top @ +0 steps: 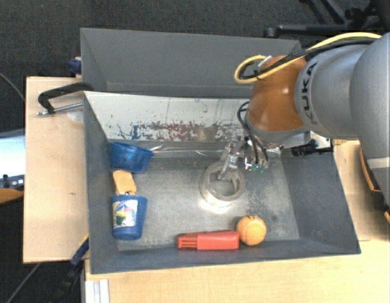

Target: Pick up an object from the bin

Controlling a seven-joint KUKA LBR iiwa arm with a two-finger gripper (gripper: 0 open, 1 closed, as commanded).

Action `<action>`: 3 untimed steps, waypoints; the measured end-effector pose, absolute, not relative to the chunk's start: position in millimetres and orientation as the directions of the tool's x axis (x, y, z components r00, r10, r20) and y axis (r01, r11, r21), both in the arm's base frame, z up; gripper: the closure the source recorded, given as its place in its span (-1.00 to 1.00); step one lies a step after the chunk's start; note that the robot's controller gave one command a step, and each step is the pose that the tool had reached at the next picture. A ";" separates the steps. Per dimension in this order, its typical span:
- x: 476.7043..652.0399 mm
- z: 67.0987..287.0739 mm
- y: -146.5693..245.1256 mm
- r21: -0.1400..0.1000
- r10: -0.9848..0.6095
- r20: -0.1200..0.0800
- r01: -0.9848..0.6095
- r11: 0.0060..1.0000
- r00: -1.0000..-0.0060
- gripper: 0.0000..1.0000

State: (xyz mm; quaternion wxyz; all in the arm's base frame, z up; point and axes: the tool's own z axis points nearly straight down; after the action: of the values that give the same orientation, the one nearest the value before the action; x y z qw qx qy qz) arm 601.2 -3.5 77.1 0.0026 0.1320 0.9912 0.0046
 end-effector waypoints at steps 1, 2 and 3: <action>598.9 120.3 -2.2 0.010 0.268 -0.002 0.268 0.963 -0.963 1.00; 604.3 134.8 -3.1 0.013 0.250 -0.020 0.249 0.968 -0.968 1.00; 592.0 166.4 -2.0 0.009 0.247 0.001 0.247 0.969 -0.969 1.00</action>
Offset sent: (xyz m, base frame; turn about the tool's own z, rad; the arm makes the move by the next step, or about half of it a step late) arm -0.0015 -0.0020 -0.0071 -0.0408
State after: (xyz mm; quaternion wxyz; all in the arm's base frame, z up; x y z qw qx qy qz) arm 592.0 -2.0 166.4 0.0001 0.1246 0.9922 0.0047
